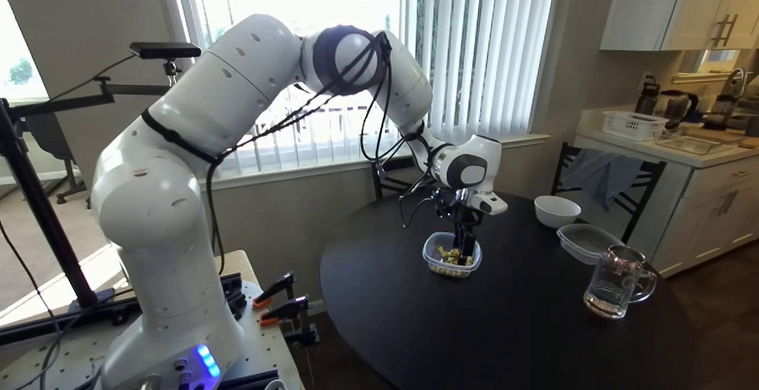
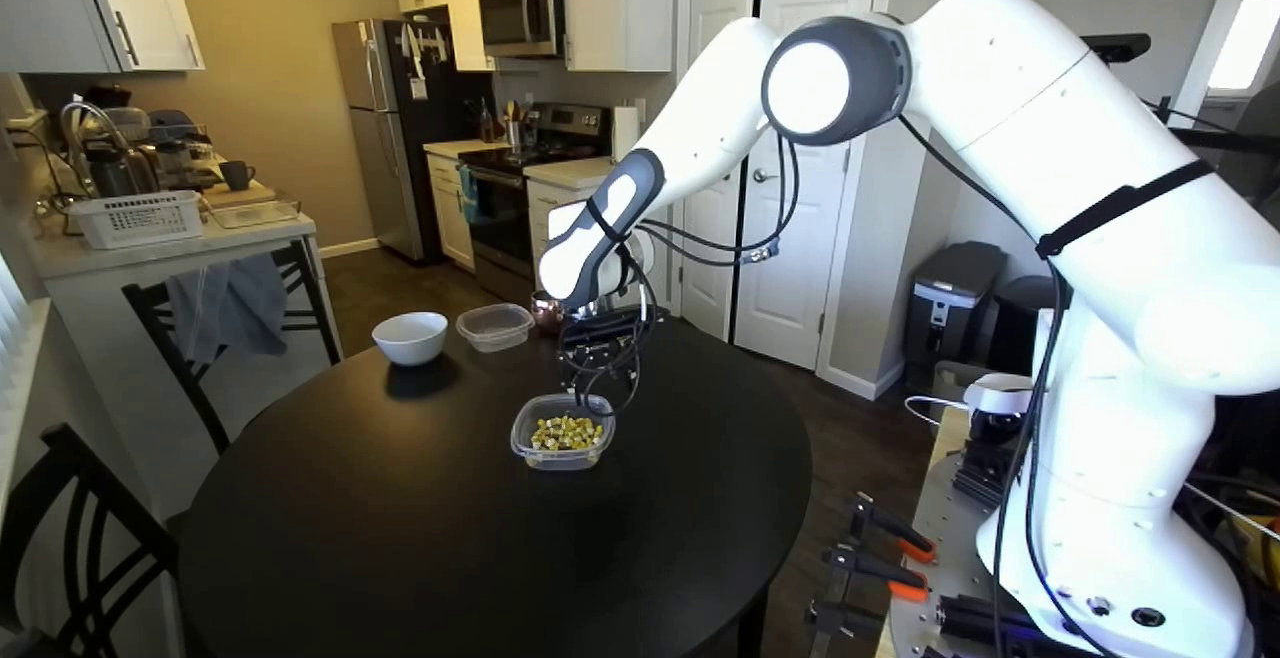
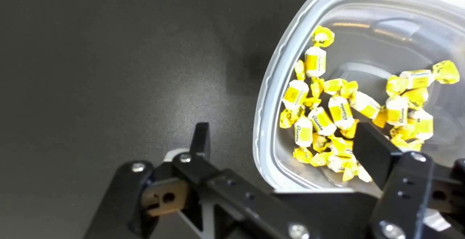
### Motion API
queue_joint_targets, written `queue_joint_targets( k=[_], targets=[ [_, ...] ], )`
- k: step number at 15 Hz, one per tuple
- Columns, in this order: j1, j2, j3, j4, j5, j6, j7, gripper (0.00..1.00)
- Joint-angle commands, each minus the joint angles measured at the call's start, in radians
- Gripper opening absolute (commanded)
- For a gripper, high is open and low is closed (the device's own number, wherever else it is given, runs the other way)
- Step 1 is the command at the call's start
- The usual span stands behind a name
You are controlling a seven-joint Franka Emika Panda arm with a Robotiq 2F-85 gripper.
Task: Pour the contents of the lunchbox onto the table
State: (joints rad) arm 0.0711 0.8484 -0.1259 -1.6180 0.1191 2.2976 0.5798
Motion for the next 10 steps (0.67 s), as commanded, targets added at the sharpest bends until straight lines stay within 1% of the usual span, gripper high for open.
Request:
queue_joint_targets(
  k=[1,3,4,5,7,10],
  targets=[
    [0.01,0.14,-0.031,0.151,-0.022,-0.062,0.044,1.0],
    [0.006,0.193,-0.04,0.201,-0.022,-0.079,0.04,1.0],
    [0.003,0.212,-0.042,0.223,-0.02,-0.1,0.038,0.76],
    [-0.001,0.228,-0.043,0.242,-0.017,-0.113,0.033,0.74],
    [-0.006,0.253,-0.044,0.279,-0.015,-0.13,0.027,0.6],
    [-0.006,0.251,-0.042,0.295,-0.016,-0.137,0.016,0.39]
  ],
)
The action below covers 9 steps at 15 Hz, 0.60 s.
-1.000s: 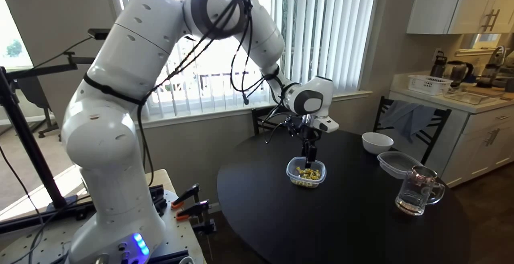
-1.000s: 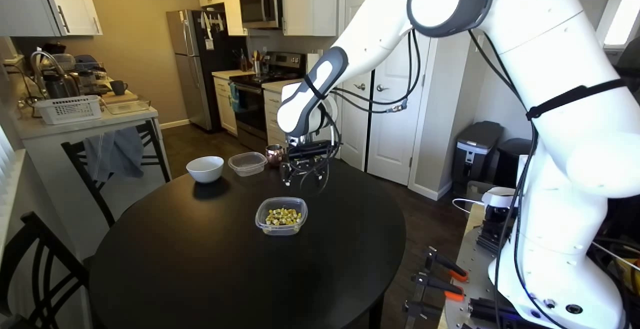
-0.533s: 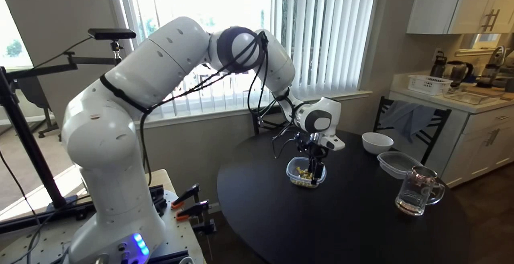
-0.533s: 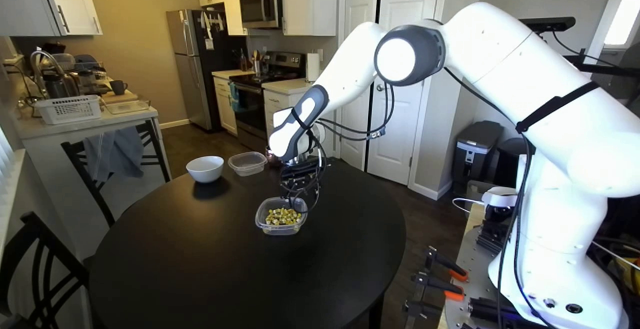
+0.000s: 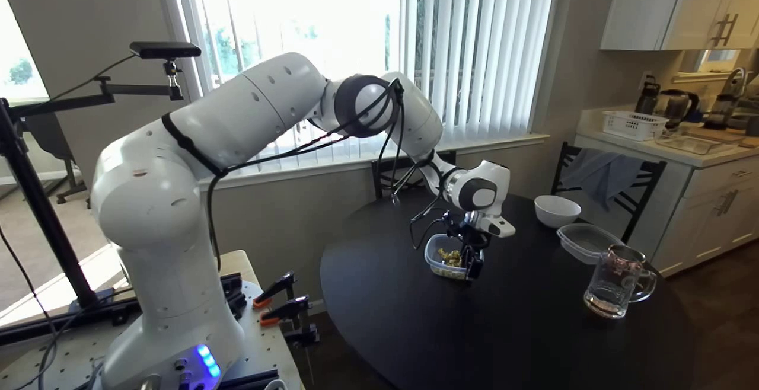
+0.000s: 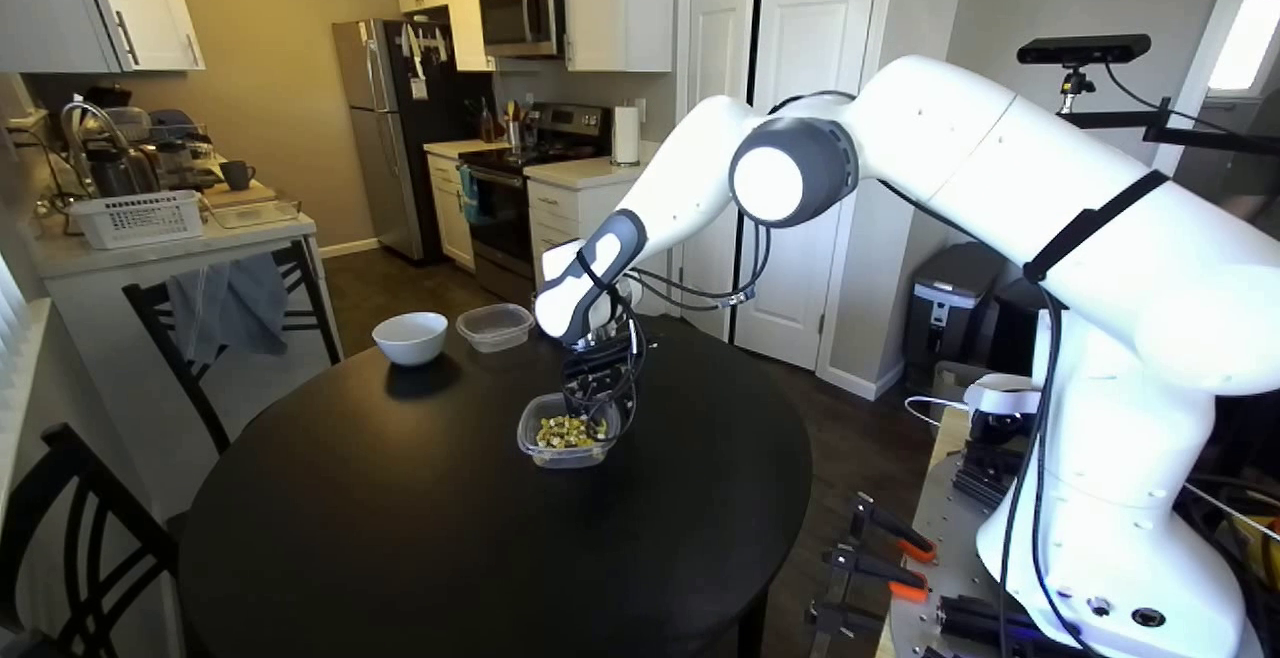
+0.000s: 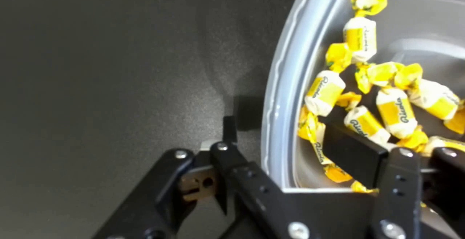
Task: Pour the contents of the lunchbox onto the table
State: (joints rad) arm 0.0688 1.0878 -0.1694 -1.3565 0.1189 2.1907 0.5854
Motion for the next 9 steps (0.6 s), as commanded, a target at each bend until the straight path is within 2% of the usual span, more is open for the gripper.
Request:
queue_joint_targets(
  k=[1,5,7,8,9],
  targets=[
    [-0.002,0.007,0.002,0.032,-0.017,-0.028,0.006,0.34],
    [0.003,-0.007,0.003,0.027,-0.021,-0.016,0.0,0.08],
    [0.006,-0.008,0.001,0.031,-0.024,-0.013,0.001,0.01],
    [0.007,-0.009,0.0,0.034,-0.025,-0.015,0.005,0.4],
    [0.008,-0.008,-0.001,0.037,-0.026,-0.015,0.005,0.38]
  ],
)
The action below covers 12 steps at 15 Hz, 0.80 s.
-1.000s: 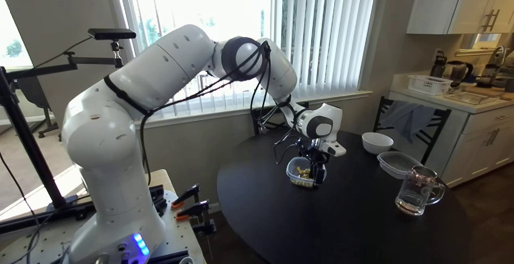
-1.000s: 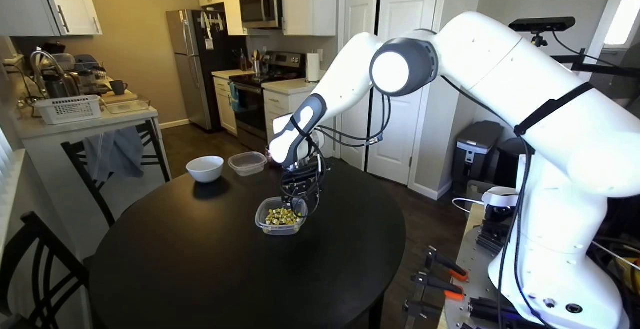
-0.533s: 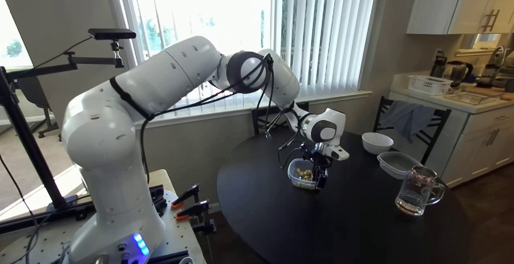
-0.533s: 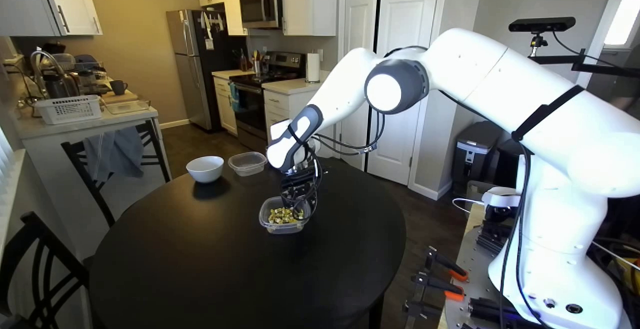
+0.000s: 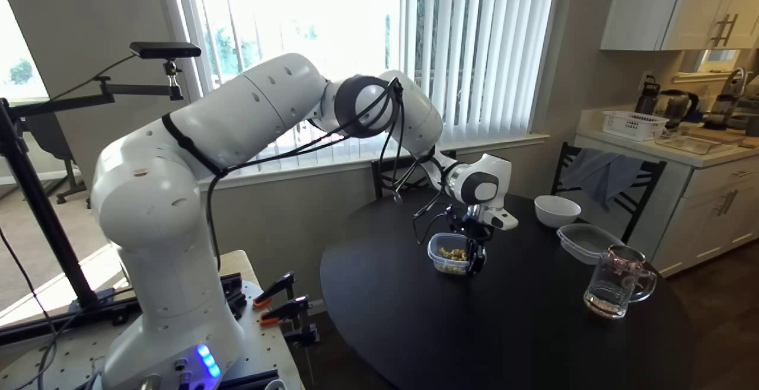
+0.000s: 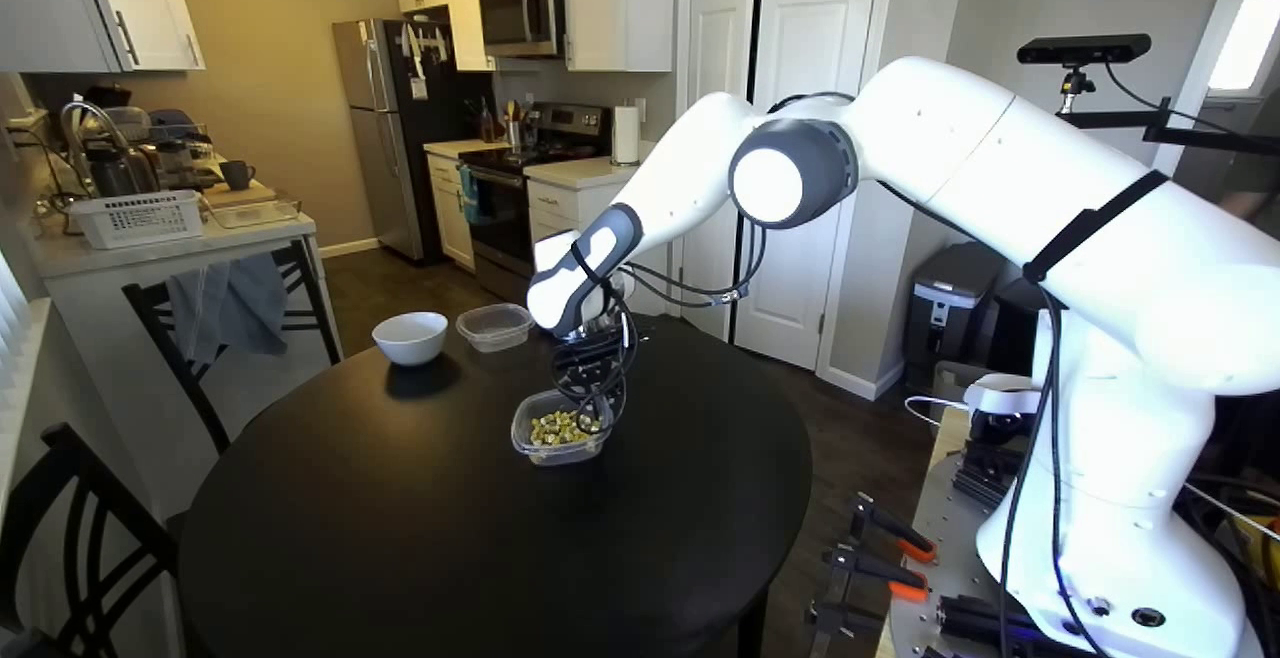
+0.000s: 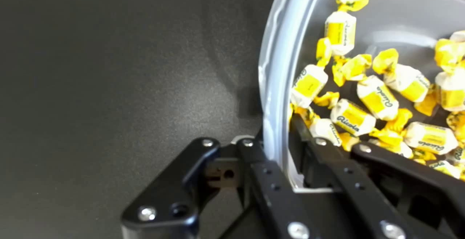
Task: Pour the contents of the lunchbox onto the table
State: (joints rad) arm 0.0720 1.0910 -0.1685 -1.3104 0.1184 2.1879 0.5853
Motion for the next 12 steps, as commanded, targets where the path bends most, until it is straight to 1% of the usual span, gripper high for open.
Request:
queue_joint_targets(
  k=[1,2,3,5,8,9,10,11,12],
  targets=[
    [0.005,-0.011,-0.003,-0.009,-0.027,-0.011,0.005,0.4],
    [0.006,-0.01,-0.004,-0.01,-0.029,-0.009,0.005,0.44],
    [0.006,-0.01,-0.004,-0.01,-0.031,-0.009,0.006,0.51],
    [0.006,-0.008,-0.006,-0.009,-0.037,-0.01,0.008,0.62],
    [0.007,-0.011,-0.006,-0.013,-0.04,-0.007,0.008,0.82],
    [0.006,-0.012,-0.004,-0.014,-0.04,-0.005,0.003,0.77],
    [0.006,-0.013,-0.003,-0.015,-0.039,0.001,0.003,0.44],
    [0.006,-0.016,-0.002,-0.018,-0.039,0.003,0.002,0.47],
    [0.006,-0.019,-0.001,-0.02,-0.037,0.003,0.002,0.46]
  ],
)
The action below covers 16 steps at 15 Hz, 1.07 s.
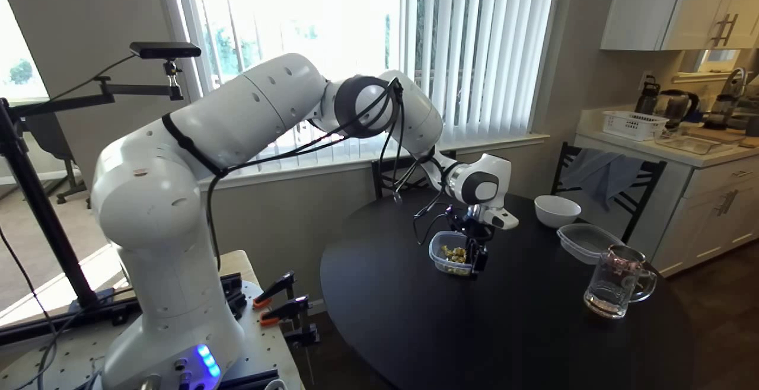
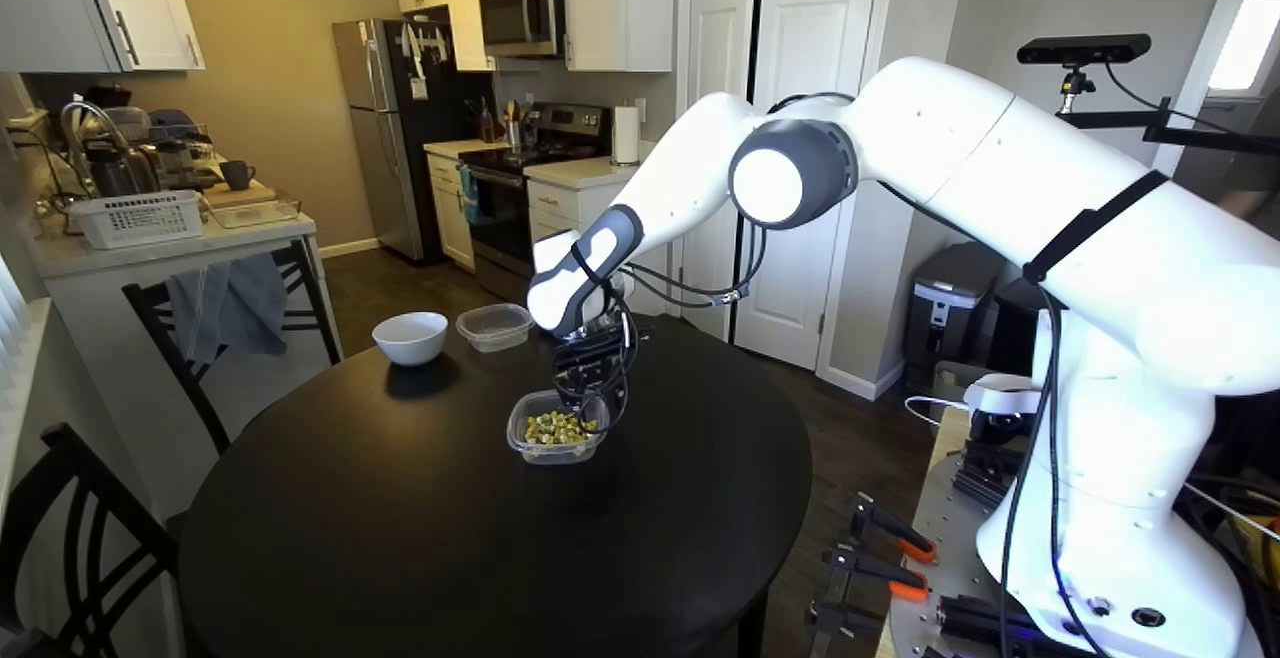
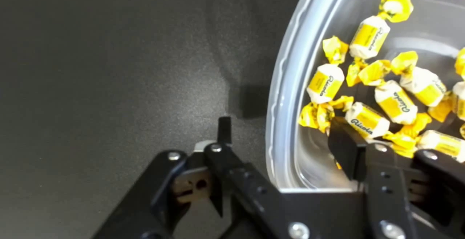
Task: Pour the contents of the lunchbox onto the table
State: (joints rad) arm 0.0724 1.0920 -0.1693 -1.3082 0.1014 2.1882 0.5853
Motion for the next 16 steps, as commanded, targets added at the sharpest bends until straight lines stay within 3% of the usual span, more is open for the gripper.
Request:
queue_joint_targets(
  k=[1,7,9,12,16],
  targets=[
    [0.006,-0.022,0.001,-0.024,-0.02,0.004,0.002,0.39],
    [0.016,-0.044,0.007,-0.035,-0.016,0.009,-0.002,0.02],
    [0.017,-0.058,0.011,-0.039,-0.015,0.01,-0.005,0.05],
    [0.042,-0.095,-0.015,-0.074,-0.044,0.049,0.007,0.0],
    [0.121,-0.132,-0.113,-0.129,-0.209,0.129,0.023,0.01]
  ],
)
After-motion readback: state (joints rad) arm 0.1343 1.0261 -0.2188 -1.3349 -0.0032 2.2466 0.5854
